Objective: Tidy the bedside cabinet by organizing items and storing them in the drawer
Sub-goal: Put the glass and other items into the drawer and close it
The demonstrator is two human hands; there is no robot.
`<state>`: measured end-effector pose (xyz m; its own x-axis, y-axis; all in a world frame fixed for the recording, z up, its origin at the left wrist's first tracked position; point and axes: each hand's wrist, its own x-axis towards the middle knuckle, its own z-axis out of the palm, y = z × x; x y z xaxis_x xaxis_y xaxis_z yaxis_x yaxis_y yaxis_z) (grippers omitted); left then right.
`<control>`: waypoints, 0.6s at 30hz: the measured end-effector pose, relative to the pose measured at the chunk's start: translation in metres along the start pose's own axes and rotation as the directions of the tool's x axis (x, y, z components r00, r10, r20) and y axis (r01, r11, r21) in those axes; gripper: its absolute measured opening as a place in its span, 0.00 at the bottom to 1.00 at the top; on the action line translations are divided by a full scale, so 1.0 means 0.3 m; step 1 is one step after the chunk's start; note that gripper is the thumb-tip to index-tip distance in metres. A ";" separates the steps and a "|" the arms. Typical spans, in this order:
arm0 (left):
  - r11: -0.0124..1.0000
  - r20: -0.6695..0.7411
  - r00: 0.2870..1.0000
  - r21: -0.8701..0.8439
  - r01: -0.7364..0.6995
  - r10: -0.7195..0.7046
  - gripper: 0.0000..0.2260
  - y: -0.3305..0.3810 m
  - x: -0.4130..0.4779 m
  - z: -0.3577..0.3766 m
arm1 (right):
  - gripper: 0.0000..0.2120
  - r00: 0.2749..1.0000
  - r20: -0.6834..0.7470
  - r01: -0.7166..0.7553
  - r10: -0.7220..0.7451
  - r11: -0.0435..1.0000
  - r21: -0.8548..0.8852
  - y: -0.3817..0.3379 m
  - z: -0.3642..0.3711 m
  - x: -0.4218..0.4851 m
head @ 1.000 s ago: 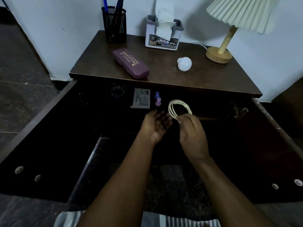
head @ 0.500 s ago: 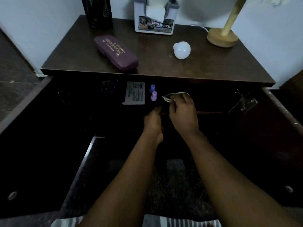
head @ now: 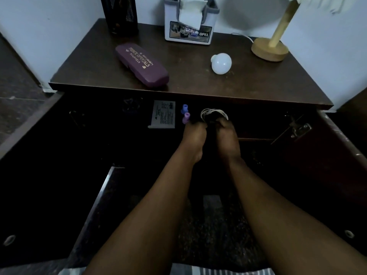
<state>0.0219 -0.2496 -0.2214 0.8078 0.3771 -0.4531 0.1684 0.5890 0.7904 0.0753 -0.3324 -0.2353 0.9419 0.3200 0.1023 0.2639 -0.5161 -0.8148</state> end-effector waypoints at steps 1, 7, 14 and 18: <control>0.997 -0.043 0.997 0.053 -0.054 0.056 0.16 -0.012 0.006 0.000 | 0.13 0.996 0.012 0.088 -0.088 0.994 -0.064 0.003 0.001 0.007; 0.858 -0.101 0.940 0.449 -0.250 0.327 0.13 -0.049 -0.014 0.003 | 0.20 0.984 0.146 0.130 -0.101 0.971 -0.202 0.004 -0.002 0.018; 0.717 -0.337 0.633 0.304 -0.628 0.697 0.12 0.019 -0.157 -0.002 | 0.12 0.833 -0.239 0.415 -0.499 0.849 -0.325 -0.098 -0.028 -0.133; 0.539 -0.404 0.403 0.316 -0.780 0.821 0.12 0.188 -0.209 -0.104 | 0.08 0.604 -0.377 0.682 -0.702 0.700 -0.210 -0.351 -0.028 -0.193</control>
<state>-0.0369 -0.2178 -0.1614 0.2358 0.9245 0.2996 -0.3609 -0.2029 0.9103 -0.0053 -0.3033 -0.1506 0.4622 0.2560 0.8490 0.8712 -0.3100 -0.3807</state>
